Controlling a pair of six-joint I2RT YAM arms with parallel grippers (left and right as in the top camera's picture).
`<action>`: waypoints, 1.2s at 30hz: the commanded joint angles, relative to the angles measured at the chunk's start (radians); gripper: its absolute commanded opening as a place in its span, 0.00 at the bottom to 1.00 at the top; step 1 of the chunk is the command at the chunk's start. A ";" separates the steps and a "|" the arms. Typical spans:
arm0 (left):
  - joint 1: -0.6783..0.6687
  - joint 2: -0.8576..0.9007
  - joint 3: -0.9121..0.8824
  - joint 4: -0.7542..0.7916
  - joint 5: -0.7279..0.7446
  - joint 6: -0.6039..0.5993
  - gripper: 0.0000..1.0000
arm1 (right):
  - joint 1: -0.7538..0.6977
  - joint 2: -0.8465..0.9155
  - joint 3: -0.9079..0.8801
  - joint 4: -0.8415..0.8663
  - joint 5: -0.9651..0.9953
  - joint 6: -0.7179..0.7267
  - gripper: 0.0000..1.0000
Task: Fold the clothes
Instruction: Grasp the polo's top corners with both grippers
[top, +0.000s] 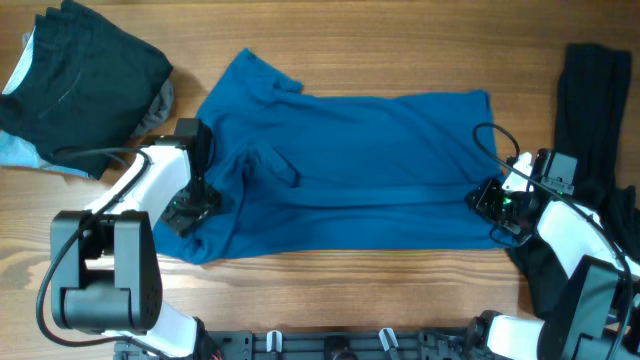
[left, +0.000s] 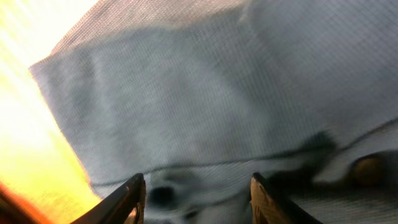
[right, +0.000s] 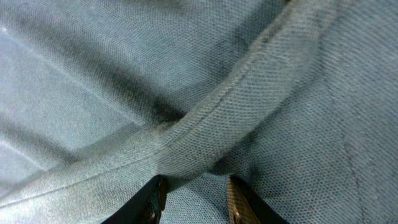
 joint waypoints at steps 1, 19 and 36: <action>0.003 -0.002 0.009 -0.010 -0.006 0.078 0.51 | 0.000 0.007 -0.040 -0.034 0.130 0.066 0.38; 0.003 0.189 0.442 0.750 0.255 0.581 0.95 | 0.000 -0.055 0.359 -0.266 -0.137 -0.028 0.64; 0.016 0.505 0.441 0.801 0.354 0.583 0.60 | 0.000 -0.054 0.359 -0.294 -0.117 -0.024 0.65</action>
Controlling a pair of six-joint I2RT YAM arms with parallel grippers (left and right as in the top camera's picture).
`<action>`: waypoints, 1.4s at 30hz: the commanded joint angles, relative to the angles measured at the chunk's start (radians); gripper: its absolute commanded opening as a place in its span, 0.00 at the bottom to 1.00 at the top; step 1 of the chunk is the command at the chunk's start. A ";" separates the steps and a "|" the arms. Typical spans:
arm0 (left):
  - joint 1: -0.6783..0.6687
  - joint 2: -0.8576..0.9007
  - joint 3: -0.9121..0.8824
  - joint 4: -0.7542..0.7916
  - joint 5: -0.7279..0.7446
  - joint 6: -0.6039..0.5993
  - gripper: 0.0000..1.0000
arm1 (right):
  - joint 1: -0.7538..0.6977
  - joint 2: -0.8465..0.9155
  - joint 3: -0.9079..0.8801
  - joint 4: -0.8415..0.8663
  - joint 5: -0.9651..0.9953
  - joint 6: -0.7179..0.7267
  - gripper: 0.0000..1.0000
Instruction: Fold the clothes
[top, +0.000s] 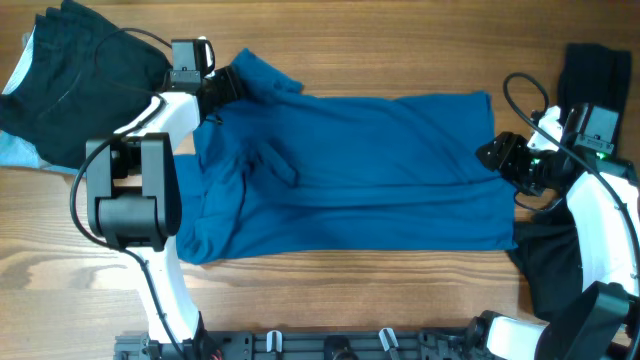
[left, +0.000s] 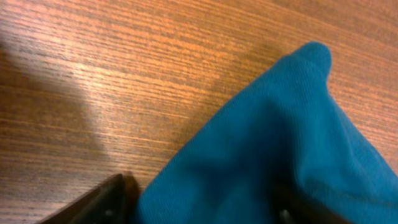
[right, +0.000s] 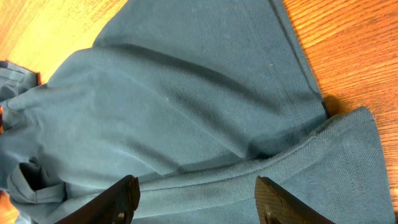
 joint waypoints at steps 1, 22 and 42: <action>-0.006 0.064 -0.006 -0.061 0.090 0.004 0.54 | -0.002 -0.009 0.008 0.016 -0.008 -0.018 0.65; -0.008 -0.065 -0.006 -0.131 0.189 -0.177 0.04 | 0.048 0.299 0.007 0.722 0.133 -0.018 0.65; -0.008 -0.074 -0.006 -0.470 0.192 -0.210 0.04 | 0.148 0.588 0.008 1.050 0.305 0.088 0.19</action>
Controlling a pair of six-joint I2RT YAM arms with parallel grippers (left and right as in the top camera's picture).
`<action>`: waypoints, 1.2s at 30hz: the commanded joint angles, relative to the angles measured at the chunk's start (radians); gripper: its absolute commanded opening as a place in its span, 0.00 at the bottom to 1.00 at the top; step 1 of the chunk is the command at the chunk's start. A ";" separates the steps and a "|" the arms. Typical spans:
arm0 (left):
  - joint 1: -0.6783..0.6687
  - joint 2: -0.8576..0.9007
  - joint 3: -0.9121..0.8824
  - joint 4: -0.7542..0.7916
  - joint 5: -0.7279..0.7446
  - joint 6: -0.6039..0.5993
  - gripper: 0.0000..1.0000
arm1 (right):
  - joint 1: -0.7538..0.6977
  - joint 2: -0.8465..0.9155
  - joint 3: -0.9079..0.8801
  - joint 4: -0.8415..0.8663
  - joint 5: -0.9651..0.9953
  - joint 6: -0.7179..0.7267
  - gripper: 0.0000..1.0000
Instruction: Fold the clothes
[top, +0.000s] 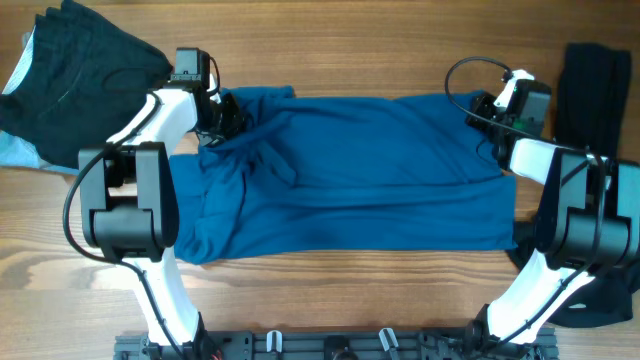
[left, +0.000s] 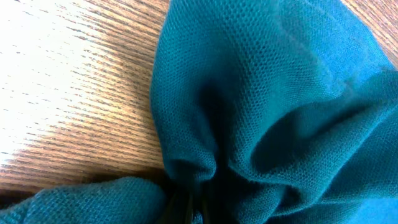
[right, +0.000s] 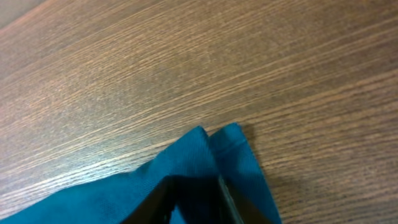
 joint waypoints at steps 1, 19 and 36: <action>-0.001 -0.005 -0.011 0.004 -0.005 -0.008 0.04 | 0.000 0.022 0.003 0.006 0.023 0.008 0.12; 0.051 -0.300 -0.011 -0.143 -0.005 -0.001 0.04 | -0.123 -0.520 0.034 -0.623 0.039 0.005 0.04; 0.214 -0.364 -0.011 -0.422 0.282 0.153 0.04 | -0.223 -0.549 0.032 -1.066 0.103 -0.075 0.04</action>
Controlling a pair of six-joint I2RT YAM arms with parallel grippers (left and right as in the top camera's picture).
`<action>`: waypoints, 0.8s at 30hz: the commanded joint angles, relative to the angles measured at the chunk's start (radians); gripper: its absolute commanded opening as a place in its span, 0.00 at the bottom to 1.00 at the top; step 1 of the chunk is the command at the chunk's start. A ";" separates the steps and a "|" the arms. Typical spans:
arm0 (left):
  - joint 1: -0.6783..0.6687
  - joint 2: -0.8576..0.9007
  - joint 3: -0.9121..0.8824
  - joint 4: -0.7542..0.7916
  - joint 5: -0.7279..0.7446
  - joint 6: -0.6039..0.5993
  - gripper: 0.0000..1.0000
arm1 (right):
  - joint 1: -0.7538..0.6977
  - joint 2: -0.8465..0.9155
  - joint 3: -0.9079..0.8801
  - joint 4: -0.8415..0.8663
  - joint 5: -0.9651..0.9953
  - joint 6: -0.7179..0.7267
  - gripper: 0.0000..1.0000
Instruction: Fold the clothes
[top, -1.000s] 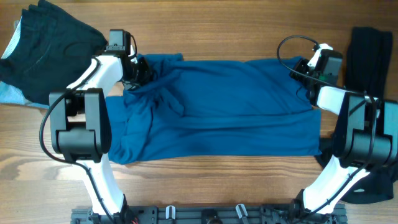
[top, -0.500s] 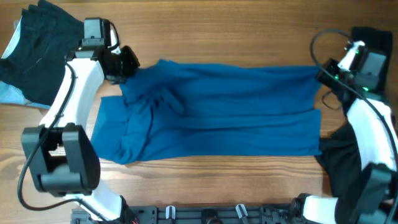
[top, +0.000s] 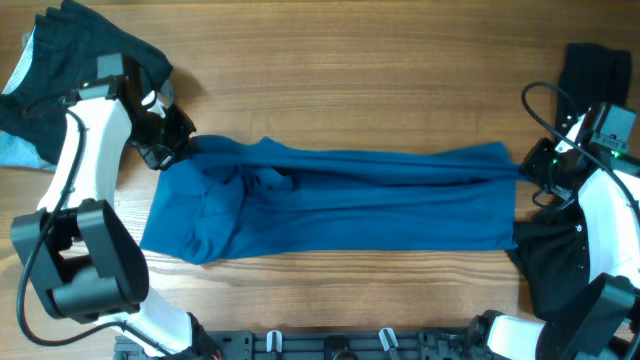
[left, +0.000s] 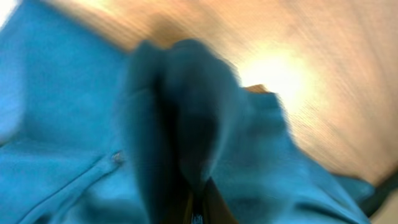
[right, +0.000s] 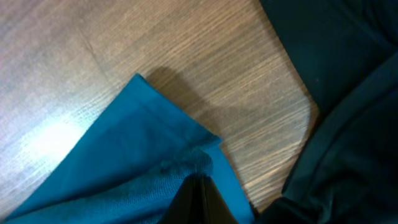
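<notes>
A blue shirt (top: 350, 200) lies as a long band across the middle of the wooden table (top: 350, 60), its far edge drawn taut between my two grippers. My left gripper (top: 172, 150) is shut on the shirt's far left end. The left wrist view is blurred, but blue cloth (left: 74, 124) bunches up into the closed left gripper (left: 199, 208). At the far right corner, the right gripper (top: 527, 168) is shut on the cloth. In the right wrist view the right gripper (right: 200, 190) pinches a ridge of the blue fabric (right: 124, 162).
A heap of black clothes (top: 80, 60) lies at the far left, with a light blue piece (top: 15, 150) sticking out below it. More black garments (top: 590, 80) lie along the right edge, close beside the right arm, and show in the right wrist view (right: 348, 93).
Both grippers, shut on the shirt's far corners, have moved toward the near side and outward. The far edge now lies stretched lower, and the shirt has become a narrower band.
At first both grippers sat on the spread shirt's near left part and right hem. Then they were open at its far left shoulder and beyond its right edge. Later each was shut on a far corner, and now the far edge is pulled nearer and taut.
</notes>
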 joint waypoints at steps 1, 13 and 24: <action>0.006 -0.083 0.000 0.046 0.147 0.096 0.04 | -0.009 -0.009 0.005 -0.021 0.014 -0.021 0.04; 0.005 -0.224 -0.089 -0.203 -0.146 0.146 0.04 | -0.009 -0.009 0.005 -0.101 0.106 -0.020 0.04; 0.005 -0.224 -0.353 -0.272 -0.184 0.131 0.04 | -0.009 -0.009 0.003 -0.176 0.168 -0.017 0.04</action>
